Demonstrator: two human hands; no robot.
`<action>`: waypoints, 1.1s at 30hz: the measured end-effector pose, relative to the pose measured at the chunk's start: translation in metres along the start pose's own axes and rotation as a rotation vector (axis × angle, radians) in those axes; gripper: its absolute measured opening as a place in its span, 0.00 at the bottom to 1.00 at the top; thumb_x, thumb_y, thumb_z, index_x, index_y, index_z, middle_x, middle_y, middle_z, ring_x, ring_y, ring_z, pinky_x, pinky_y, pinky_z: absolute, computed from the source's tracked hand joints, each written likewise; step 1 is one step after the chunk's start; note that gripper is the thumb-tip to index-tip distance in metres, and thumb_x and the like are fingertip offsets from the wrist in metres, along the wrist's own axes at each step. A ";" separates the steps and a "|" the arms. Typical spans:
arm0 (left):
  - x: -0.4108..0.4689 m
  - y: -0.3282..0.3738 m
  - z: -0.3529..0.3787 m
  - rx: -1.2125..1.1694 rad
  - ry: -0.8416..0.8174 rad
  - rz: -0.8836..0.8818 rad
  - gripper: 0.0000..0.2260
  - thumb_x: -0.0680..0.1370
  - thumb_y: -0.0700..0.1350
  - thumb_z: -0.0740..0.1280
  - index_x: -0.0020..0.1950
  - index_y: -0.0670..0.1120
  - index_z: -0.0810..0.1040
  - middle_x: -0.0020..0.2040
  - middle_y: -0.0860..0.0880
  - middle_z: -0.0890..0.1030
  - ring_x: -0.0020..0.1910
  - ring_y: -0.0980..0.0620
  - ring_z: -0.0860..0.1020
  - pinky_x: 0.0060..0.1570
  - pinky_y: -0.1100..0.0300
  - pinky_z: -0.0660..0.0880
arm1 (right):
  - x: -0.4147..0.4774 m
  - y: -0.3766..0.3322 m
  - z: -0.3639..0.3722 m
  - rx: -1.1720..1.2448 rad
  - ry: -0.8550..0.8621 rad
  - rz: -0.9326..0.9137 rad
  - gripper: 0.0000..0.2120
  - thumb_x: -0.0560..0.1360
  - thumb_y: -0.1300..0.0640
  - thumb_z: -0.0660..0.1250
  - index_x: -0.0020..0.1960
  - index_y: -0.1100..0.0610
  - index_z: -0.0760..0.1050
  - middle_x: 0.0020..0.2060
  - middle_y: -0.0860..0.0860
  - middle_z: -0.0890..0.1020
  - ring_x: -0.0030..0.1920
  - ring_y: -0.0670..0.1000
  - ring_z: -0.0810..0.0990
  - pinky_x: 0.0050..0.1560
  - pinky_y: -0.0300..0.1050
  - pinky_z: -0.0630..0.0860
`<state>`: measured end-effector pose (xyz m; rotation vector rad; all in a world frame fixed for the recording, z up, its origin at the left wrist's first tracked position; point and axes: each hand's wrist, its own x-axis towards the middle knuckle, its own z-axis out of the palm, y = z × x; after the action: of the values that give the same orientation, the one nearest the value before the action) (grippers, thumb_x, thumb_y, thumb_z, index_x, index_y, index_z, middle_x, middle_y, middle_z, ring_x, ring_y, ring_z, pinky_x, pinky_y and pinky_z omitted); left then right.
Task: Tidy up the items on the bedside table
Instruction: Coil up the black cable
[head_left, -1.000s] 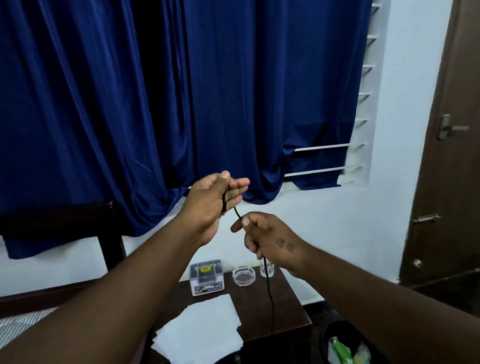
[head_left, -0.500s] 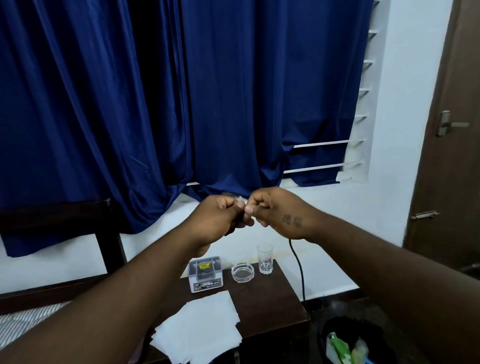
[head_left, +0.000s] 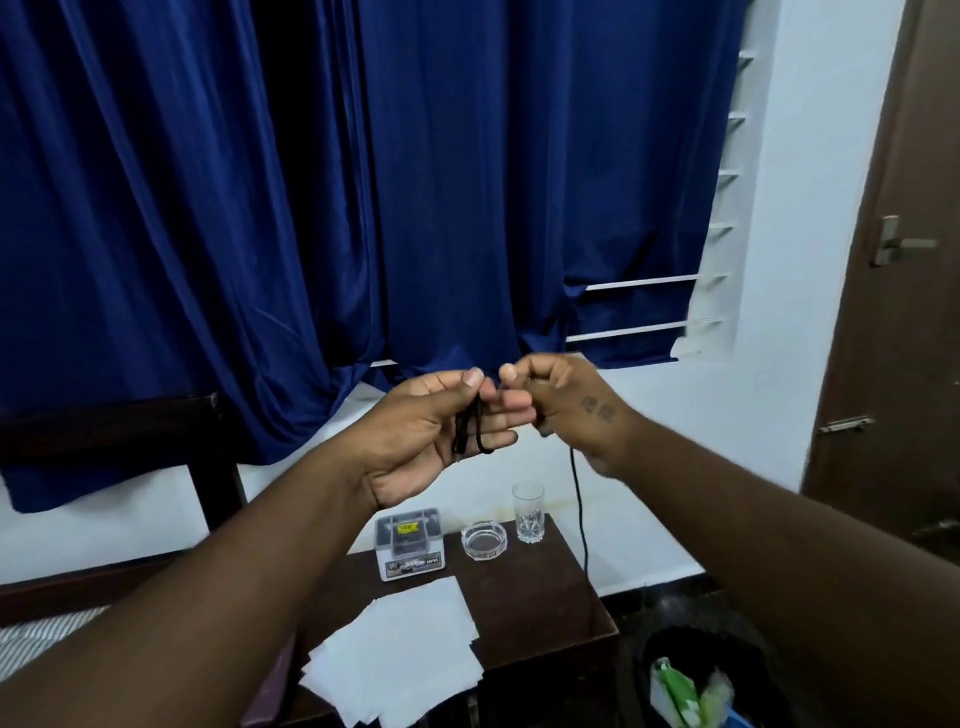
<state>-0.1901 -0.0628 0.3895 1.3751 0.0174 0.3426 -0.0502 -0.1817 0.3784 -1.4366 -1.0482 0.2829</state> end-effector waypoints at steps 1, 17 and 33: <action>0.001 -0.001 0.002 -0.039 0.008 0.025 0.12 0.84 0.43 0.60 0.45 0.40 0.78 0.57 0.35 0.84 0.60 0.38 0.83 0.62 0.45 0.78 | 0.000 0.009 0.005 0.020 0.012 0.047 0.07 0.82 0.59 0.64 0.48 0.61 0.77 0.32 0.54 0.73 0.30 0.47 0.65 0.28 0.37 0.62; 0.013 -0.011 -0.015 0.339 0.312 0.160 0.07 0.85 0.40 0.60 0.50 0.39 0.74 0.53 0.43 0.87 0.54 0.51 0.85 0.44 0.68 0.78 | -0.033 0.005 0.034 -0.228 -0.157 0.137 0.21 0.83 0.46 0.61 0.45 0.60 0.82 0.27 0.46 0.70 0.27 0.41 0.67 0.36 0.39 0.66; -0.002 -0.009 -0.007 0.513 0.168 0.047 0.14 0.87 0.42 0.55 0.45 0.44 0.76 0.32 0.50 0.74 0.41 0.52 0.83 0.42 0.59 0.67 | -0.008 -0.028 0.000 -0.301 -0.144 -0.111 0.11 0.77 0.55 0.72 0.43 0.63 0.83 0.37 0.52 0.85 0.36 0.37 0.79 0.40 0.28 0.72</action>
<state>-0.1917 -0.0583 0.3792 1.8512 0.2258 0.5159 -0.0661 -0.1923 0.4000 -1.6366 -1.3259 0.1537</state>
